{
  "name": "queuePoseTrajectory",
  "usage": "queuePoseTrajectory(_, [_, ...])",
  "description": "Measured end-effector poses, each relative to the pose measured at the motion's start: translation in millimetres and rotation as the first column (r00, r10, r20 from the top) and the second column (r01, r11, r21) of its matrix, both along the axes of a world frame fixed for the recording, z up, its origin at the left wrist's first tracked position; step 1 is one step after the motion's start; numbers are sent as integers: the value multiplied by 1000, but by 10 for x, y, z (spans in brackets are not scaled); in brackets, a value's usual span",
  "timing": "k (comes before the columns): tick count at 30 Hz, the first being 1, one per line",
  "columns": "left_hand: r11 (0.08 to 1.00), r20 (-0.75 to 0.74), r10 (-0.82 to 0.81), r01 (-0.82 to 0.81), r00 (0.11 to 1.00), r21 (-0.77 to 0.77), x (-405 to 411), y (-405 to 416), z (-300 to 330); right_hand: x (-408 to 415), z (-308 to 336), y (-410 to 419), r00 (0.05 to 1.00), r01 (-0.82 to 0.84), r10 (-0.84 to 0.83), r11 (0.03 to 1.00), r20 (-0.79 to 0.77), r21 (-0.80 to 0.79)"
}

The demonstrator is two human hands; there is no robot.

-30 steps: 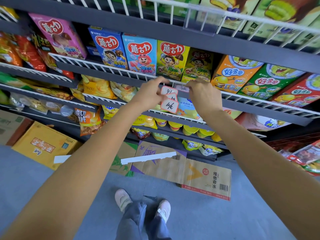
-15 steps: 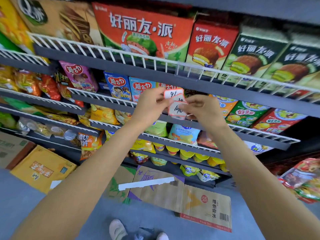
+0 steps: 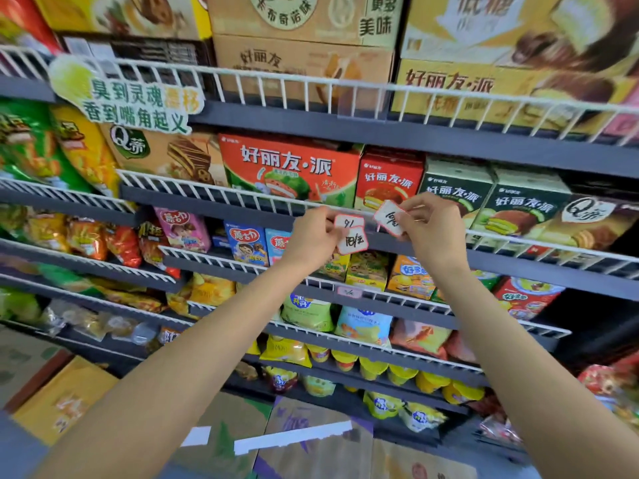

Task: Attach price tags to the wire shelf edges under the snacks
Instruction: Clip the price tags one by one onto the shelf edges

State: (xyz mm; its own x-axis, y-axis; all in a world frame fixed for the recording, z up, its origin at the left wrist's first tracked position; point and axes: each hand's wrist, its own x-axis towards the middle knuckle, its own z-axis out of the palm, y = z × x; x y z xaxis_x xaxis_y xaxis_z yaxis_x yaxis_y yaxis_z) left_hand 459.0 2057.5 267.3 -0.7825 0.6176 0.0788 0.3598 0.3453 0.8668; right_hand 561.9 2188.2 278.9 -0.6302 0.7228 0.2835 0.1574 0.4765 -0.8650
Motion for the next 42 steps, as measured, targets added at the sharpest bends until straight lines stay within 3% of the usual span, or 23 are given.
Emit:
queuePoseTrajectory(3, [1000, 10, -14, 14, 1000, -10, -21, 47, 37, -45, 28, -14, 1000, 4, -4, 1000, 21, 20])
queuePoseTrajectory(11, [999, 204, -33, 30, 979, 14, -62, 2, 52, -70, 19, -26, 999, 4, -7, 998, 48, 67])
queuePoseTrajectory(16, [992, 200, -126, 128, 972, 2, -57, -32, 57, -87, 39, 1, 997, 9, -18, 992, 69, 125])
queuePoseTrajectory(22, [987, 159, -156, 160, 975, -10, -66, -61, 68, -75, 67, 11, 999, -14, 10, 997, 47, 72])
queuePoseTrajectory(28, [996, 140, -64, 54, 988, 72, -132, -85, 87, 2, 152, -38, 992, -110, 102, 986, 72, 124])
queuePoseTrajectory(33, [974, 187, -7, -35, 982, 222, -118, -136, 109, 11, 154, -70, 976, -210, 213, 974, 32, -79])
queuePoseTrajectory(42, [922, 417, -132, -43, 899, 385, -4, -130, 164, -29, 159, -138, 969, -220, 230, 970, 95, -100])
